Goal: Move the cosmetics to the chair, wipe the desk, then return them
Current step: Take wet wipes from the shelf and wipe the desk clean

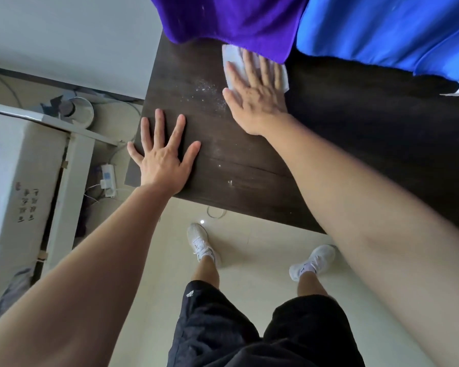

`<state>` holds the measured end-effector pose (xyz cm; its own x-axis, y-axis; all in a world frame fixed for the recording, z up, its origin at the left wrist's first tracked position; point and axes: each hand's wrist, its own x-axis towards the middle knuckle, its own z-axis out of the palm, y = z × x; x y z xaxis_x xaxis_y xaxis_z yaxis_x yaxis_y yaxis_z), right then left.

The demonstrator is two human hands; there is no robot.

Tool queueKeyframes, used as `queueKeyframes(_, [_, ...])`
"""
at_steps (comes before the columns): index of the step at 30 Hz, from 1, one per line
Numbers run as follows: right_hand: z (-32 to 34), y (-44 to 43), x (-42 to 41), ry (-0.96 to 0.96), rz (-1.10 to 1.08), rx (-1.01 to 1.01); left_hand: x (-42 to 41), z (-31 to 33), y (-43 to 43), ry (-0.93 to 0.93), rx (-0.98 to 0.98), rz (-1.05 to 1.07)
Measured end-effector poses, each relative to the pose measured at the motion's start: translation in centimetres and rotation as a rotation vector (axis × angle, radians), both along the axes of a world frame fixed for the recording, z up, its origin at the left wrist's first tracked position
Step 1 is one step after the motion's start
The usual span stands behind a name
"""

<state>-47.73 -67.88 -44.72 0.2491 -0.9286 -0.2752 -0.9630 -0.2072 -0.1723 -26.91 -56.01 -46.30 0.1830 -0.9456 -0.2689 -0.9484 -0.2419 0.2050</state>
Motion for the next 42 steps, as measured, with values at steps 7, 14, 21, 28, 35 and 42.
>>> queueKeyframes(7, [0.2, 8.5, -2.6, -0.011, 0.32, 0.035, -0.3, 0.7, 0.1, 0.018, 0.028, -0.004])
queueKeyframes(14, [0.0, 2.5, -1.1, 0.015, 0.176, 0.045, 2.8, 1.9, 2.1, 0.063, 0.014, -0.038])
queueKeyframes(21, [0.0, 0.3, 9.4, 0.0, 0.291, 0.014, 3.5, 0.8, 5.0, 0.144, -0.042, 0.006])
queueKeyframes(28, [0.2, 3.7, 2.8, -0.027, 0.495, 0.058, 3.5, 0.6, 5.1, 0.136, -0.044, -0.002])
queueKeyframes(35, [0.3, -3.5, 5.9, 0.039, 0.318, 0.028, 3.4, 0.7, 4.9, 0.117, -0.033, -0.003])
queueKeyframes(42, [0.2, -1.8, 11.8, -0.015, 0.414, 0.009, 3.5, 0.3, 5.0, 0.069, -0.036, -0.011])
